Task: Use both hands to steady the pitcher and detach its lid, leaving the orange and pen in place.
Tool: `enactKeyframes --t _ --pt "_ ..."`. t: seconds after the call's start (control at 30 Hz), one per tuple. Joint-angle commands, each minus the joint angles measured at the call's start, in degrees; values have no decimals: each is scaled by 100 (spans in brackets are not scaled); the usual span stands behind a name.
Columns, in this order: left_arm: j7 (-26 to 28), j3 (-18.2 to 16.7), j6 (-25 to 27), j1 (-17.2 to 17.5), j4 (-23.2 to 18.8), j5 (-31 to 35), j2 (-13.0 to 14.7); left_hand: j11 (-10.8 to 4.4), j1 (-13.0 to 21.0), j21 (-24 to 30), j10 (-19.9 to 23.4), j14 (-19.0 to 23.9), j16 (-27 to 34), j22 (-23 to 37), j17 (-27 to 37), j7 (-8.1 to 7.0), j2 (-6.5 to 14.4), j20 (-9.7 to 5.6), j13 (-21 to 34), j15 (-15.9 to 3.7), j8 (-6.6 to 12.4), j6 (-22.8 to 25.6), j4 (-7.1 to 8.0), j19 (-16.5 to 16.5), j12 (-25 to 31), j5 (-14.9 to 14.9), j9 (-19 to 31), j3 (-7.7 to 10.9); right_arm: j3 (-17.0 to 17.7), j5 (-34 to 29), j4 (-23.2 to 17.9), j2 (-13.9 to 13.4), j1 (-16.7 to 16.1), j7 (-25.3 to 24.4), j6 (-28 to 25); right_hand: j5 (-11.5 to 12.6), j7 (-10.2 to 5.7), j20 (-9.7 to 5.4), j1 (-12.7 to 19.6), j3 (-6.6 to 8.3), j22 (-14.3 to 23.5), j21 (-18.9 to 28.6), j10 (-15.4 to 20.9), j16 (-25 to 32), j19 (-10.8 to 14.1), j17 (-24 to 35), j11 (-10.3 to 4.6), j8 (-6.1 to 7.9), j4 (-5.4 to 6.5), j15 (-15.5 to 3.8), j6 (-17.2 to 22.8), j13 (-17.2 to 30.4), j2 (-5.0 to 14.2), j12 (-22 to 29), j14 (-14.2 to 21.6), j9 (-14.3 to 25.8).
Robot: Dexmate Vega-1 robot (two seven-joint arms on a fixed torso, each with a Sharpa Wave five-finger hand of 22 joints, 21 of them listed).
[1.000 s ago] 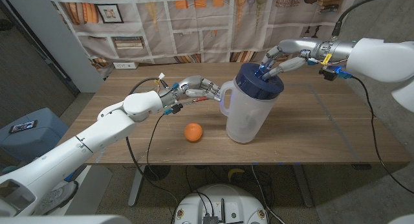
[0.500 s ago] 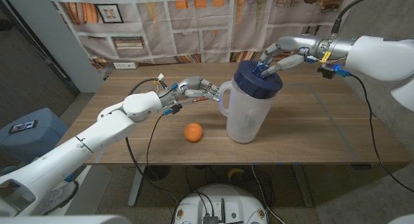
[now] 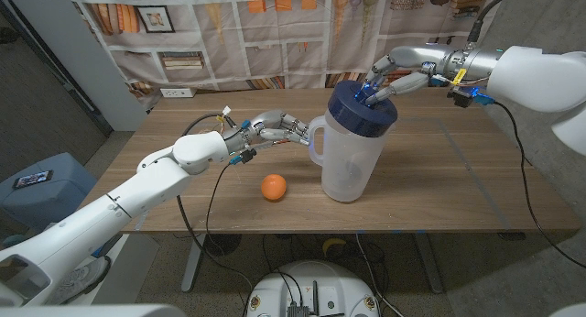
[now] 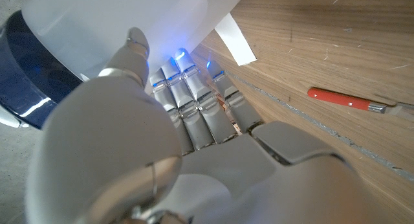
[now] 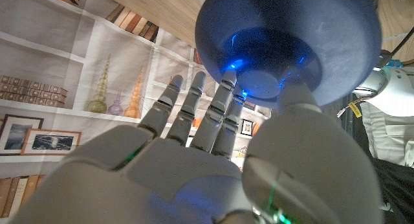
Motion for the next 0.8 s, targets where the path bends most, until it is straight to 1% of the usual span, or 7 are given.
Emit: enactKeyframes --t 0.03,0.17,0.3,0.53,0.63,0.7,0.8 --pt "-171 36 -15 -54 91 -91 22 7 512 -35 -114 -152 -44 10 -9 0 694 -797 13 -319 -34 -112 46 -72 -17 46 36 44 36 -117 -112 -30 43 -86 -54 22 -358 36 318 7 19 -13 154 14 39 -3 -127 115 -12 -817 406 27 427 -23 59 17" --pt "-166 25 -44 -21 93 -100 37 -6 421 -49 -250 -314 -60 2 -27 -28 688 -795 5 -297 -43 -204 64 -121 -35 52 37 69 114 -188 -187 -9 22 -70 -87 22 -358 39 318 4 19 -12 153 12 42 -3 -127 117 -10 -813 411 27 428 -29 60 19" --pt "-168 9 -57 13 93 -118 61 -18 337 -50 -383 -425 -60 -4 -34 -33 672 -788 -5 -280 -66 -329 73 -139 -47 57 37 95 83 -249 -222 -44 100 -52 -118 23 -358 40 325 5 19 -12 152 8 42 -5 -127 121 -12 -818 417 27 431 -35 59 23" --pt "-118 -29 -47 101 66 -139 117 -14 223 -87 -655 -608 -57 -10 -38 -47 618 -737 -16 -264 -81 -524 55 -286 -63 62 35 152 -139 -239 -158 -179 397 -41 -181 22 -359 51 331 -1 19 -15 157 9 33 -2 -126 126 -14 -817 422 32 427 -40 62 29" --pt "-79 -58 -55 152 57 -151 140 -12 127 -108 -814 -826 -83 -12 -49 -63 541 -668 -15 -242 -98 -674 53 -407 -63 56 34 160 -236 -222 -121 -239 525 -58 -202 22 -358 62 337 -2 19 -14 161 9 36 -1 -127 128 -16 -820 425 37 429 -41 63 32" --pt "-75 -75 -60 175 59 -174 152 34 39 -93 -984 -981 -79 -11 -49 -77 507 -645 -12 -218 -89 -741 67 -425 -74 54 34 170 -303 -198 -96 -281 617 -69 -204 21 -358 65 334 -4 19 -15 160 6 36 -2 -127 129 -15 -815 426 36 425 -43 61 33" --pt "-33 -103 -75 207 56 -179 161 28 -37 -84 -1126 -1131 -78 -11 -53 -81 439 -602 -10 -199 -81 -809 56 -455 -68 51 30 180 -417 -174 -70 -358 757 -84 -236 21 -358 61 336 -4 19 -16 160 4 33 -2 -127 130 -15 -817 428 36 427 -46 62 35"
